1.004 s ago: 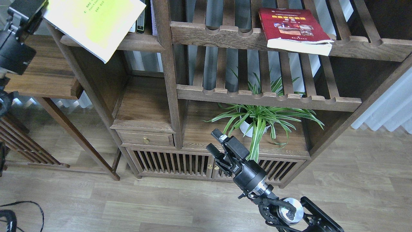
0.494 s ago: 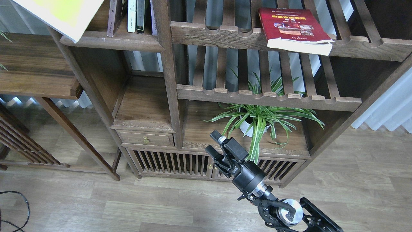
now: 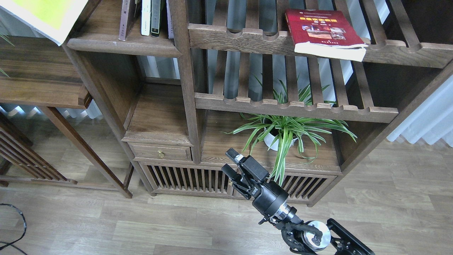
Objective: Organize books on shelf
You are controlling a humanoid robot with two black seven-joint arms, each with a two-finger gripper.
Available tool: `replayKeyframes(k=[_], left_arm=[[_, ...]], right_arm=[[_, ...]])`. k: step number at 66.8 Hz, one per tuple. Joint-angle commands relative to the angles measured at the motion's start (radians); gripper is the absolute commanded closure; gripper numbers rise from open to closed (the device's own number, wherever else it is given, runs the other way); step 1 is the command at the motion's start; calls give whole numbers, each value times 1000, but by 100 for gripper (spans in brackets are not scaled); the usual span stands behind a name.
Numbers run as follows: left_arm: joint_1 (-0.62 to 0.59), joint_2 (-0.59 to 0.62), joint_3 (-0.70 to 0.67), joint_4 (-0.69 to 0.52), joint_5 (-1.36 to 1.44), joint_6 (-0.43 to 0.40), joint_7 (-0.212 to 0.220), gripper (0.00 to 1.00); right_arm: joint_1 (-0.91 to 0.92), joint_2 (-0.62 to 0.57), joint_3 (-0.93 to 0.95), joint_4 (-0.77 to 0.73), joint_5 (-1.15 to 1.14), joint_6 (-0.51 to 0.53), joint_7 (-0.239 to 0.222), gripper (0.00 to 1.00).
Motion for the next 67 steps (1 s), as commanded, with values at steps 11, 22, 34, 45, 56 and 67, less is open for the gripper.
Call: replayKeyframes(k=[11, 22, 34, 45, 56, 67], left_arm=[[-106, -81, 10, 36, 167, 0, -4, 100], [-159, -72, 16, 65, 239, 0, -23, 100], [-168, -61, 23, 71, 268, 0, -21, 100], [-202, -61, 50, 94, 314, 0, -21, 100], [-299, -62, 93, 177, 359, 0, -27, 99], [-313, -66, 128, 242, 460, 0, -115, 100]], right_arm=[[2, 0, 0, 0, 2, 0, 4, 3], [5, 0, -1, 0, 2, 0, 4, 3], [5, 0, 2, 0, 0, 0, 2, 2], [5, 0, 0, 0, -3, 0, 2, 2], [4, 0, -3, 3, -4, 0, 2, 2], [2, 0, -15, 3, -5, 0, 2, 2]])
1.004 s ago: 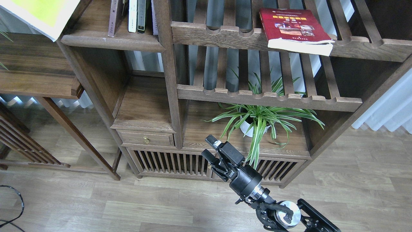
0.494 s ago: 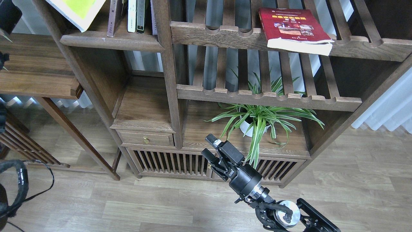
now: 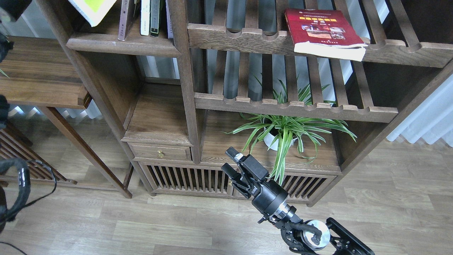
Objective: Organize books on shelf
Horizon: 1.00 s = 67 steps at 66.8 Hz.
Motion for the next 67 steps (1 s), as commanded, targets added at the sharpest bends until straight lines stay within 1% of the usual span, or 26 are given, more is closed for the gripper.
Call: replayKeyframes(k=[1, 11, 19, 25, 26, 28, 35, 37, 40, 41, 43, 44, 46, 47, 53, 54, 56, 57, 62, 67], left_arm=[[-7, -2, 22, 28, 66, 0, -60, 100], [-10, 1, 71, 40, 84, 0, -118, 100], [-30, 6, 122, 75, 113, 0, -198, 100], [-31, 7, 139, 106, 138, 0, -243, 100], [-33, 7, 146, 117, 144, 0, -256, 100], [-34, 7, 152, 123, 150, 0, -267, 100], [-63, 10, 204, 166, 175, 0, -333, 100], [-68, 10, 214, 173, 176, 0, -344, 100], [-83, 10, 244, 201, 183, 0, -378, 99], [-105, 12, 272, 228, 189, 0, -413, 99], [-119, 12, 290, 249, 193, 0, -433, 99], [-131, 12, 309, 268, 198, 0, -453, 99], [-139, 13, 320, 281, 199, 0, -468, 99], [-146, 13, 335, 298, 201, 0, -488, 99], [-163, 15, 381, 342, 201, 0, -537, 99], [-168, 15, 398, 354, 201, 0, -554, 99], [-171, 16, 408, 362, 201, 0, -563, 99], [-175, 15, 424, 371, 201, 0, -577, 99], [-191, 15, 468, 401, 201, 0, -614, 99], [-200, 15, 502, 424, 201, 0, -641, 99]], right_arm=[[-2, 0, -5, 0, 0, 0, 0, 2], [-2, 0, -12, 0, 0, 0, 0, 2], [-2, 0, -17, 0, 0, 0, 2, 2], [0, 0, -15, 0, 0, 0, 2, 2], [0, 0, -12, 0, 0, 0, 2, 2], [0, 0, -11, 0, 0, 0, 2, 2], [0, 0, -6, 2, 0, 0, 2, 2], [0, 0, -5, 2, 0, 0, 2, 2], [0, 0, -6, 2, 0, 0, 2, 2], [0, 0, -5, 3, 0, 0, 2, 2], [0, 0, -6, 3, 2, 0, 2, 2], [0, 0, -5, 3, 2, 0, 2, 2], [0, 0, -5, 3, 2, 0, 2, 2], [0, 0, -5, 5, 2, 0, 2, 2], [0, 0, -5, 5, 2, 0, 2, 2], [-2, 0, -5, 3, 2, 0, 2, 2], [-2, 0, -5, 3, 2, 0, 2, 2], [0, 0, -5, 3, 2, 0, 2, 2], [0, 0, -5, 3, 3, 0, 2, 2], [0, 0, -5, 3, 2, 0, 2, 2]])
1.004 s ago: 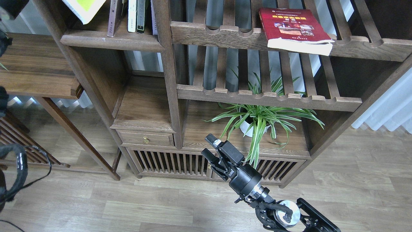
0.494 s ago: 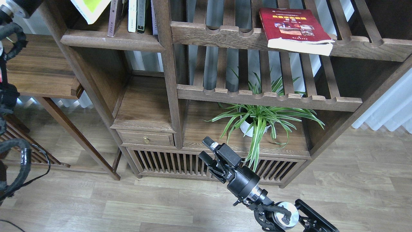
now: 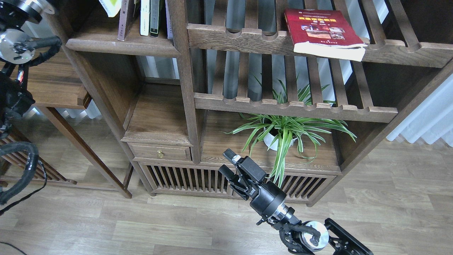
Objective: Organize books on shelf
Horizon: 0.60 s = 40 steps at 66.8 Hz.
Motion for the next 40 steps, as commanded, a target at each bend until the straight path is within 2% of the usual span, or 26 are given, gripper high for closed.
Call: replayKeyframes(k=[1, 13, 29, 36, 40], left_arm=[[-17, 0, 60, 40, 0, 0, -52, 99], [-20, -2, 88, 76, 0, 0, -98, 98], [-26, -9, 88, 99, -14, 0, -98, 96], [-21, -8, 86, 102, -15, 0, -96, 92], [-20, -3, 88, 102, -15, 0, -95, 86]], right_arm=[[0, 0, 0, -1, 0, 0, 0, 2], [0, 0, -2, -1, 0, 0, 0, 2], [0, 0, -3, -3, 1, 0, 0, 2], [0, 0, -5, -1, 1, 0, 0, 2], [0, 0, -5, -3, 1, 0, 0, 2]])
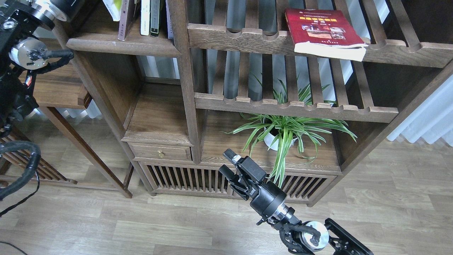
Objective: Organize books on shelf
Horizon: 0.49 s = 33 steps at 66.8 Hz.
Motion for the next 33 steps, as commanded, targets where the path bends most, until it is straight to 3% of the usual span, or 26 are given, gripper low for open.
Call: replayKeyframes(k=[1, 22, 33], left_arm=[[5, 6, 1, 2, -1, 0, 2, 84], [7, 3, 6, -9, -2, 0, 3, 62], [2, -5, 2, -15, -5, 0, 2, 60]], right_arm=[[0, 0, 0, 0, 0, 0, 0, 2], [0, 0, -6, 0, 0, 0, 0, 2], [0, 0, -6, 0, 0, 0, 0, 2]])
